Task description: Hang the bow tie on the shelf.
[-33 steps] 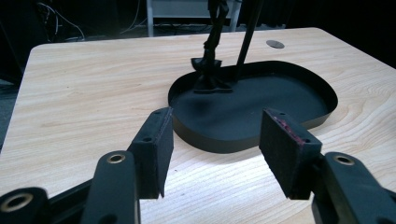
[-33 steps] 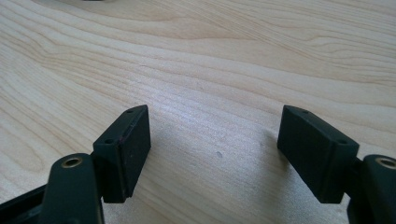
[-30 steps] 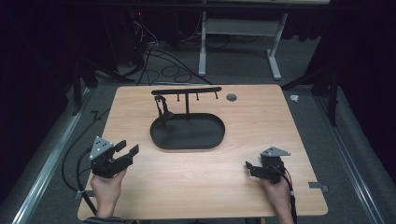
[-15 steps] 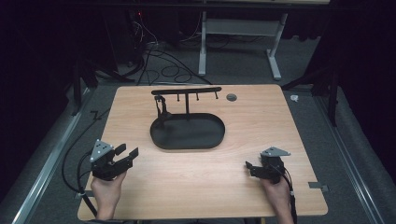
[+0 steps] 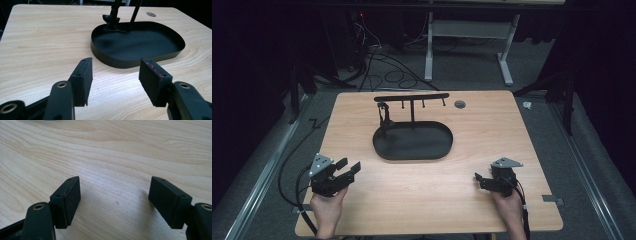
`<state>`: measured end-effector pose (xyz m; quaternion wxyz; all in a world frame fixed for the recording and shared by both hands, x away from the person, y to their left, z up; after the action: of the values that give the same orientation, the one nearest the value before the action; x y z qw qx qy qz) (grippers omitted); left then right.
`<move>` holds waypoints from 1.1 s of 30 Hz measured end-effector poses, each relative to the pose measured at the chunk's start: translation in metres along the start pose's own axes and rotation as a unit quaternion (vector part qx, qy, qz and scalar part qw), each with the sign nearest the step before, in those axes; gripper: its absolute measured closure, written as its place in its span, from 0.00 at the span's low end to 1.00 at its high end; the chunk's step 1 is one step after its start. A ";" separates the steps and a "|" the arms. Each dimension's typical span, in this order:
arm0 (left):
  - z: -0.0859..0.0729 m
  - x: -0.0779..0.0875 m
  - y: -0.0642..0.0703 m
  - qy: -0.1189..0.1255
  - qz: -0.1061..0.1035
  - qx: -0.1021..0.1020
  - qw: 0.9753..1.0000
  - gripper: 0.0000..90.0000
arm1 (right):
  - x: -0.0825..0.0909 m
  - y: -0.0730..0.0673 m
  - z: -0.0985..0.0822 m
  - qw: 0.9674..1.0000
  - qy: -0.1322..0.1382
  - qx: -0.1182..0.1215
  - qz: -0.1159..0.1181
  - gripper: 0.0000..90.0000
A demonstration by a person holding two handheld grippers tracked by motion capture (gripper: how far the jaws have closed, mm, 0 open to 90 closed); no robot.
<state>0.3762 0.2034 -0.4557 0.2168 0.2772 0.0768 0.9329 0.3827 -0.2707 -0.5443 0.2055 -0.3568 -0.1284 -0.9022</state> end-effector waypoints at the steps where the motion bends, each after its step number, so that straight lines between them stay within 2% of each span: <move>1: -0.001 0.000 0.000 -0.001 0.000 0.001 1.000 0.50 | 0.000 0.000 0.000 1.000 0.000 0.000 0.000 0.30; 33: -0.026 -0.019 -0.009 -0.034 0.019 0.011 0.999 0.50 | 0.000 0.000 0.000 1.000 0.000 0.001 0.000 0.30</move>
<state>0.3793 0.2018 -0.4893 0.1986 0.3124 0.0744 0.9260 0.3827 -0.2708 -0.5443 0.2057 -0.3564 -0.1293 -0.9022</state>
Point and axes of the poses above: each handheld gripper's, and its own axes: x roughly backward along the jaws, z roughly out of its top, y roughly to its right, the point moved 6 cm from there along -x, roughly forward along the jaws, and after that the axes turned 6 degrees about x, right-handed, at the moved point
